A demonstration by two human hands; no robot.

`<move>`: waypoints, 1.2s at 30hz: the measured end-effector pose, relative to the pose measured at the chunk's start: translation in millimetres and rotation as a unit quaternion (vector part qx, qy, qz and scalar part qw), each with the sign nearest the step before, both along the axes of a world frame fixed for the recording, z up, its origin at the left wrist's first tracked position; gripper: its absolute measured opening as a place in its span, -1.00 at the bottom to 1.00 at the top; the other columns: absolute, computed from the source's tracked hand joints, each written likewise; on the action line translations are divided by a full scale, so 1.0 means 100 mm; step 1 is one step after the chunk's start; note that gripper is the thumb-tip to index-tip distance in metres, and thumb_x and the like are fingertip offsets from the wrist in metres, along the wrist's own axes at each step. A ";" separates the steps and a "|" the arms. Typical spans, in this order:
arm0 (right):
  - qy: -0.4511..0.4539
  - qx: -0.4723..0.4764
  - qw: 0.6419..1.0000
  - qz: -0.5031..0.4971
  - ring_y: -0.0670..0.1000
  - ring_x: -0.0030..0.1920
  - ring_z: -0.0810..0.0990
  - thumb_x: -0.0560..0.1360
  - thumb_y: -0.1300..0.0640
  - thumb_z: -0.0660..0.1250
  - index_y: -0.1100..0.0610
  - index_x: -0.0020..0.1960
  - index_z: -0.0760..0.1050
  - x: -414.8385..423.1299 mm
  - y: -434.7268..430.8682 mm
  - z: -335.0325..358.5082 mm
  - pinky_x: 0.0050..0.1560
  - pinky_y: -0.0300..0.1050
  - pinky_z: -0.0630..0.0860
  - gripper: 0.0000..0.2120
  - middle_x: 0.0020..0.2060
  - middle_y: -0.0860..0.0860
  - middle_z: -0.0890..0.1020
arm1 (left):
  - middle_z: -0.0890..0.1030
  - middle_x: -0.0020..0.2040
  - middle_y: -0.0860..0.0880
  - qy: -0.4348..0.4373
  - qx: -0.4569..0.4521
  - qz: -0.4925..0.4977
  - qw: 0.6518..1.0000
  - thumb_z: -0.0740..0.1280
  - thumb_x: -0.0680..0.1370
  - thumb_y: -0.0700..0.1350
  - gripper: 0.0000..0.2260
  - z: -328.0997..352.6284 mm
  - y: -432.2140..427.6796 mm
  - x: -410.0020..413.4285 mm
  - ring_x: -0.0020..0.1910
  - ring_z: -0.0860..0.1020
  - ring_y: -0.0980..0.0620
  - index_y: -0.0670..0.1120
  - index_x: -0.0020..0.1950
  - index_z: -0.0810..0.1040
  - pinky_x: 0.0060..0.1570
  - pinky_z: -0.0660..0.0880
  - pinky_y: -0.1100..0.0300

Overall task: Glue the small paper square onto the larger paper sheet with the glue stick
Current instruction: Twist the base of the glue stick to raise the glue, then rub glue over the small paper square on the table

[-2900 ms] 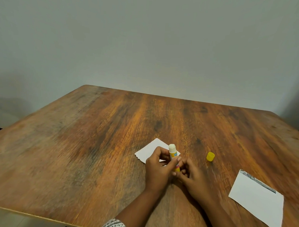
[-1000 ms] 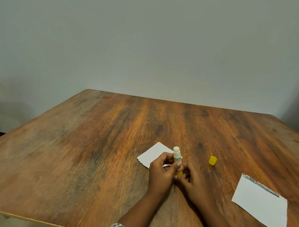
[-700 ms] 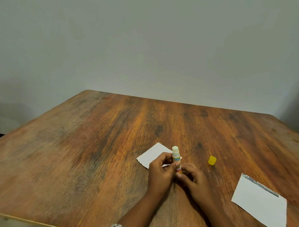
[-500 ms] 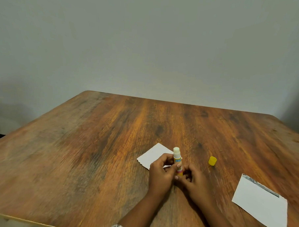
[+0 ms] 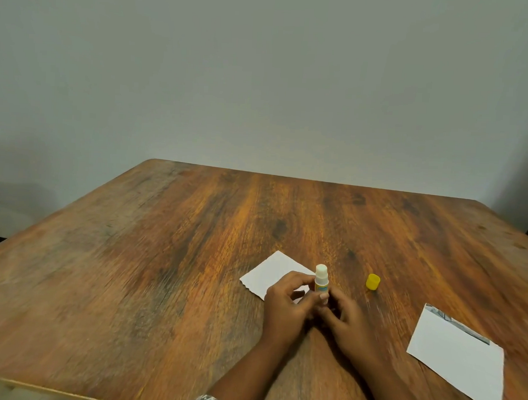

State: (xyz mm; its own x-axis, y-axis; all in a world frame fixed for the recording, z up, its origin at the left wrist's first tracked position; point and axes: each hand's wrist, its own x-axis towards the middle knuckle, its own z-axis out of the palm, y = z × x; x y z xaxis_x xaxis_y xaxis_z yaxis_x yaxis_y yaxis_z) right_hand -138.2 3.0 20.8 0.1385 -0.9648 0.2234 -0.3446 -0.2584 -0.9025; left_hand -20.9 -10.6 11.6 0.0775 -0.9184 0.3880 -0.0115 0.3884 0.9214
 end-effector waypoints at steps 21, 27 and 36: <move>-0.143 0.060 0.986 -0.063 -0.03 -0.20 0.56 0.52 0.25 0.22 0.15 0.11 0.44 0.02 0.00 0.04 -0.29 -0.38 0.53 -0.82 -0.18 0.08 0.61 | 0.25 0.47 -0.12 -0.550 0.126 0.021 0.825 0.21 0.55 0.09 -0.53 0.09 -0.43 0.33 0.45 0.17 -0.09 -0.10 0.39 0.31 0.42 0.13 0.03; -0.204 0.061 0.974 -0.073 0.05 -0.34 0.52 0.52 0.31 0.19 0.04 0.23 0.34 0.03 0.00 0.08 -0.41 -0.25 0.50 -0.67 -0.25 0.14 0.59 | 0.09 0.53 -0.11 -0.560 0.096 -0.066 0.820 0.20 0.58 -0.01 -0.54 0.11 -0.48 0.44 0.50 0.05 -0.07 -0.08 0.45 0.22 0.44 0.04 0.06; -0.236 0.079 0.965 -0.089 0.05 -0.37 0.52 0.44 0.27 0.33 -0.02 0.10 0.47 -0.03 -0.05 0.12 -0.46 -0.20 0.50 -0.71 -0.19 0.16 0.55 | 0.11 0.53 -0.01 -0.539 0.090 -0.171 0.819 0.23 0.57 -0.06 -0.55 0.12 -0.60 0.62 0.50 0.04 0.01 -0.05 0.45 0.22 0.45 0.01 0.06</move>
